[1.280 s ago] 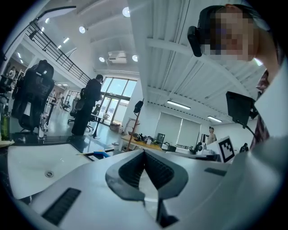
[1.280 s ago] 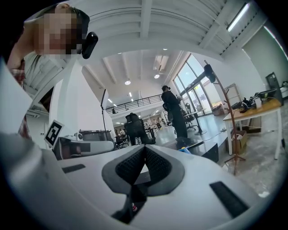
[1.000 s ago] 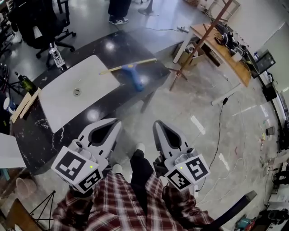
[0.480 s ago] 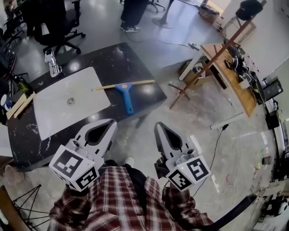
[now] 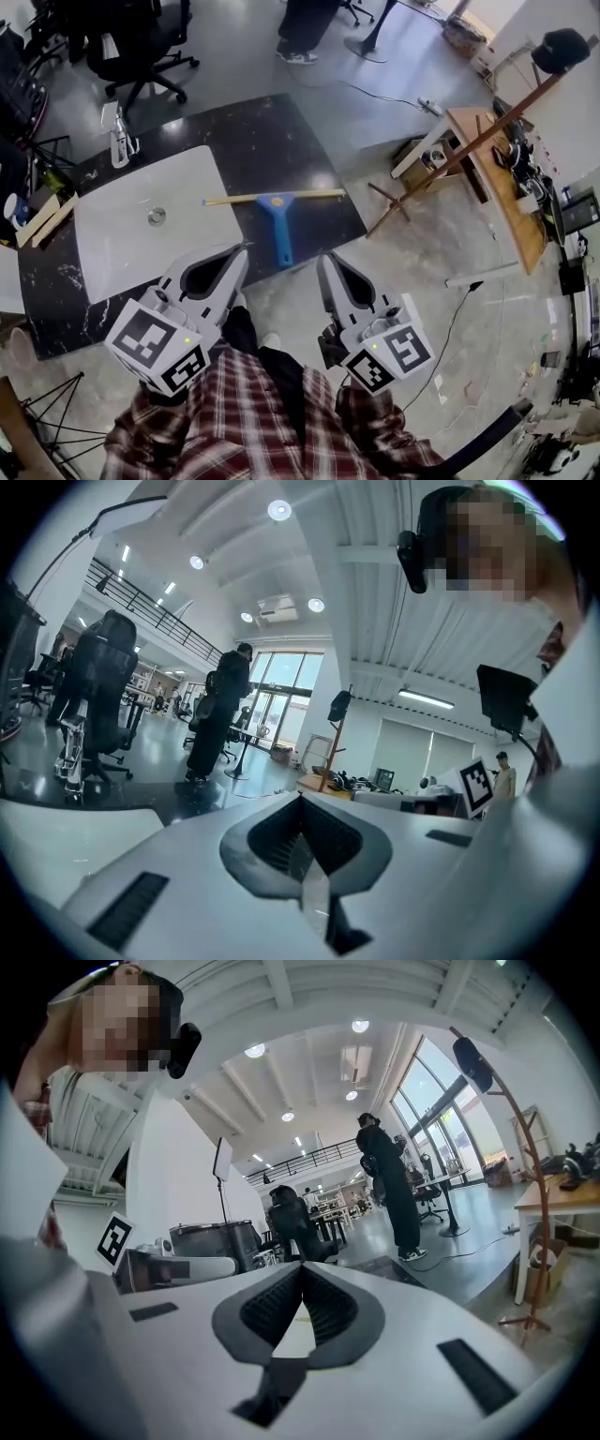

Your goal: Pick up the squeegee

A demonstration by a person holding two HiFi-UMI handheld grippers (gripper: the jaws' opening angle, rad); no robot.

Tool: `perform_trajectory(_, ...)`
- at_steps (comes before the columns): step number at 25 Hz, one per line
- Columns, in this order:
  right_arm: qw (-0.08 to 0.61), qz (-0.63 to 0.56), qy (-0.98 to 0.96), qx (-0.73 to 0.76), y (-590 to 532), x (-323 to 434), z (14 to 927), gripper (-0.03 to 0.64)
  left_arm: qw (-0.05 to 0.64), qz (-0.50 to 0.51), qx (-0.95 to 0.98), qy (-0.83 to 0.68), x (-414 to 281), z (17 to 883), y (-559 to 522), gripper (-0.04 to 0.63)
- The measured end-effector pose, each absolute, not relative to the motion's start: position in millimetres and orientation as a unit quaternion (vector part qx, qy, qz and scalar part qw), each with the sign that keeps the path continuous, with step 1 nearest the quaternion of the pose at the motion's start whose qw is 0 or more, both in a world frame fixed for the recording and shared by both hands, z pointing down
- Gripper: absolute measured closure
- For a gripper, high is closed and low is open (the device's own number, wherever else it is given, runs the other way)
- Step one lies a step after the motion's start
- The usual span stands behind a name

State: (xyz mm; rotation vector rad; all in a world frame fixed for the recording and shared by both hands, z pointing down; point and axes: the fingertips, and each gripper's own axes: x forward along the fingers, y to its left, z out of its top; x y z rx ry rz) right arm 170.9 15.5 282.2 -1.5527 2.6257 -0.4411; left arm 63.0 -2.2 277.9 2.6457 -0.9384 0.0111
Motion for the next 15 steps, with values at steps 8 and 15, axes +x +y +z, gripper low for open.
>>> perform_trajectory(8, 0.021, -0.134, 0.85, -0.509, -65.5, 150.9, 277.1, 0.604, 0.157, 0.015, 0.937, -0.311, 56.5, 280.0, -74.3, 0.585)
perform_trajectory(15, 0.016, -0.139, 0.842, -0.522, -107.4, 134.9, 288.4, 0.604, 0.171, 0.03, 0.943, -0.284, 50.7, 297.5, -103.9, 0.586)
